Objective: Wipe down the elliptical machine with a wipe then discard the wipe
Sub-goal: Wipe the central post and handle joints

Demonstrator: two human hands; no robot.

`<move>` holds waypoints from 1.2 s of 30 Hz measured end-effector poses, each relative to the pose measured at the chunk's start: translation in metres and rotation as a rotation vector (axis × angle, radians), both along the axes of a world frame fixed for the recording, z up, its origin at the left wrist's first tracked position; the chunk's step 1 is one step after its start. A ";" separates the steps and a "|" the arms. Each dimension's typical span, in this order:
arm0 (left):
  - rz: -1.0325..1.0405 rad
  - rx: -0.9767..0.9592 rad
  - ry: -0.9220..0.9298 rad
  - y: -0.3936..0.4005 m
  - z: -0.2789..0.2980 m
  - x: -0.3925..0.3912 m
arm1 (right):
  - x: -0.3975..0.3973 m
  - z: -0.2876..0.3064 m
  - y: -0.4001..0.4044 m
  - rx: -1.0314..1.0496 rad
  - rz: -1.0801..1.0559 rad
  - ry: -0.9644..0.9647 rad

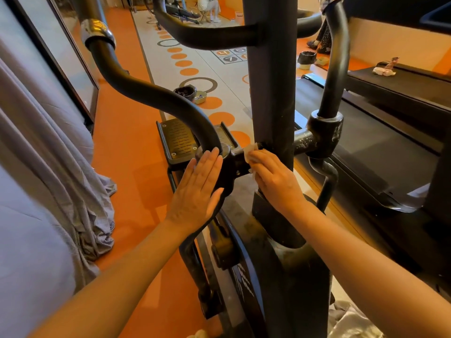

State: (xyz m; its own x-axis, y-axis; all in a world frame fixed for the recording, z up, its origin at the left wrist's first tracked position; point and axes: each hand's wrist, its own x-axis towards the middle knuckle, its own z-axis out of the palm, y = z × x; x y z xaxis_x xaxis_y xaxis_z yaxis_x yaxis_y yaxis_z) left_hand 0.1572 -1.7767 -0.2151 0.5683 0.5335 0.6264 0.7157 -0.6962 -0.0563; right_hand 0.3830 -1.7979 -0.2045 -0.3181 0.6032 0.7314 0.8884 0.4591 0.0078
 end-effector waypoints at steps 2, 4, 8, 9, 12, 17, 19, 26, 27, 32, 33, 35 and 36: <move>-0.009 0.022 0.014 -0.001 0.003 0.008 | 0.008 0.002 -0.003 -0.005 -0.012 -0.085; -0.012 0.041 0.019 -0.002 0.006 0.016 | 0.017 0.004 -0.007 -0.036 -0.022 -0.168; 0.022 0.097 0.062 -0.001 0.007 0.029 | 0.034 0.009 -0.014 -0.055 0.007 -0.265; 0.042 0.113 0.076 -0.001 0.007 0.031 | 0.038 0.011 -0.015 -0.055 0.007 -0.294; 0.104 0.157 0.111 0.000 0.006 0.035 | 0.045 0.013 -0.017 -0.022 -0.045 -0.415; 0.215 0.156 0.192 -0.001 0.005 0.041 | 0.046 0.010 -0.017 -0.032 -0.134 -0.504; 0.254 0.140 0.216 -0.003 0.005 0.045 | 0.045 0.006 -0.015 -0.040 -0.168 -0.460; 0.329 0.162 0.307 -0.011 0.004 0.070 | 0.055 0.001 -0.012 0.085 -0.266 -0.563; 0.332 0.159 0.318 -0.011 0.004 0.074 | 0.057 0.000 -0.011 0.093 -0.284 -0.562; 0.313 0.045 0.285 -0.012 0.010 0.098 | 0.064 -0.001 -0.008 0.122 -0.272 -0.582; 0.328 -0.007 0.293 -0.011 0.011 0.102 | 0.063 0.001 -0.008 0.110 -0.242 -0.591; 0.361 -0.100 0.289 -0.011 0.016 0.110 | 0.062 0.002 -0.006 0.060 -0.225 -0.613; 0.371 -0.115 0.284 -0.010 0.017 0.113 | 0.063 0.002 -0.003 0.036 -0.229 -0.615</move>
